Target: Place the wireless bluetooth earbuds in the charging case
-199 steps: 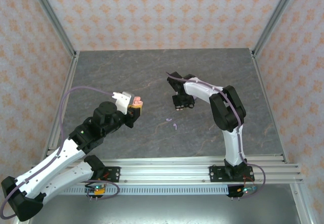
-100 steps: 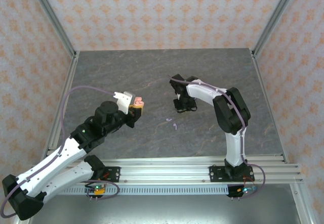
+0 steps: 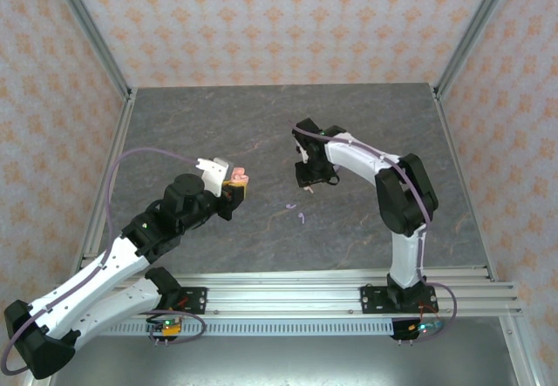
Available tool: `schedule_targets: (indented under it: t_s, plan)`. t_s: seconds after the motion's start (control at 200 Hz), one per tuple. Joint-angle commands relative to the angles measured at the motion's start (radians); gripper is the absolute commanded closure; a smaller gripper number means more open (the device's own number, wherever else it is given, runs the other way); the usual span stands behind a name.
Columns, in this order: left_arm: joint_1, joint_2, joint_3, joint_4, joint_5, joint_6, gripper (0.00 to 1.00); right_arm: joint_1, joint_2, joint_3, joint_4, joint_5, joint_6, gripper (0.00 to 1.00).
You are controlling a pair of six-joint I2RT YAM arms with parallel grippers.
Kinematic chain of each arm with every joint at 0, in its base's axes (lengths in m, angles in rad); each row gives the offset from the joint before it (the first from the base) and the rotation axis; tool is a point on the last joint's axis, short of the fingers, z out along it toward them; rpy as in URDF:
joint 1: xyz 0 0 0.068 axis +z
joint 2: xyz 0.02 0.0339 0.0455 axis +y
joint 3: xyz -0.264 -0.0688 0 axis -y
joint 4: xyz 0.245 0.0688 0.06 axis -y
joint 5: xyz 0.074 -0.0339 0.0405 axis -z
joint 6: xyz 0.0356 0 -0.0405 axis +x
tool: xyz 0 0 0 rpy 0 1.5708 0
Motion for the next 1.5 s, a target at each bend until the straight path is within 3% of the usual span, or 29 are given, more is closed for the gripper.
schedule_targets:
  t_s: [0.0,0.566,0.936,1.266,1.497]
  plan:
    - [-0.008,-0.002,0.005,0.036,0.002,-0.009,0.96,-0.004,0.049,0.048,-0.028,0.024,-0.041,0.57]
    - [-0.008,0.001,0.004,0.031,-0.006,-0.005,0.96,0.017,0.151,0.131,-0.102,0.053,-0.065,0.58]
    - [-0.007,-0.001,0.003,0.03,-0.006,-0.005,0.96,0.033,0.181,0.155,-0.138,0.084,-0.07,0.66]
    - [-0.008,-0.001,-0.002,0.026,-0.009,-0.005,0.96,0.036,0.206,0.158,-0.131,0.089,-0.061,0.67]
    - [-0.007,0.002,-0.005,0.028,-0.003,-0.006,0.96,0.034,0.217,0.152,-0.11,0.09,-0.029,0.75]
